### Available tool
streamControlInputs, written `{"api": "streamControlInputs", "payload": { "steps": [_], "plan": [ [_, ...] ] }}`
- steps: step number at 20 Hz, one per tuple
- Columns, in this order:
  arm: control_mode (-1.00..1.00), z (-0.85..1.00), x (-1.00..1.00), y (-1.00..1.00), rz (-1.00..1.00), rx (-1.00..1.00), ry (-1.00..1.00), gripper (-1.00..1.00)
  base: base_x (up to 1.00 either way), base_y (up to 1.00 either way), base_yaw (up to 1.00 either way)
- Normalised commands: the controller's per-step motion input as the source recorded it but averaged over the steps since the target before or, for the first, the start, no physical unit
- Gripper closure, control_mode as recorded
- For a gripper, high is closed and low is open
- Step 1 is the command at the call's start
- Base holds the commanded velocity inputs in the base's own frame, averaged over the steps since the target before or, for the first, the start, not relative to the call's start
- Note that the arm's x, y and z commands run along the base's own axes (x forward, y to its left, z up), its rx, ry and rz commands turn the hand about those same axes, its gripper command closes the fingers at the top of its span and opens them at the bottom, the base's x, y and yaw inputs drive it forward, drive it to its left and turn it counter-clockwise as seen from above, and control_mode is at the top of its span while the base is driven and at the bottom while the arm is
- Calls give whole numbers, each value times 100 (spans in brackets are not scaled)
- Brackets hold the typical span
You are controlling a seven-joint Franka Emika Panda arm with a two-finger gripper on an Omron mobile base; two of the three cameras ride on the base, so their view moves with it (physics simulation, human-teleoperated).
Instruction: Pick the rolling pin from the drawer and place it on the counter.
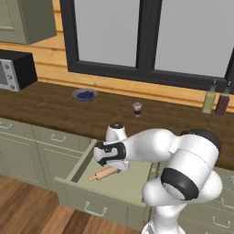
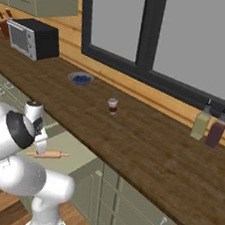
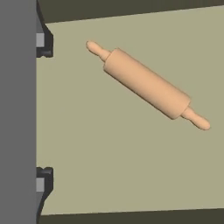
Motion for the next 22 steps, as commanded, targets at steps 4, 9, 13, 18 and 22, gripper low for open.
{"api": "streamControlInputs", "payload": {
  "steps": [4,9,13,18,22],
  "plan": [
    [-100,-19,25,16,-15,-2,-4,-100,0,0,0],
    [-100,-29,20,1,-6,0,-1,-100,0,0,0],
    [-100,-34,16,0,0,0,0,-100,0,0,0],
    [-100,-37,28,0,0,0,0,-100,0,0,0],
    [-100,-32,40,0,0,0,0,-100,0,0,0]
  ]
}}
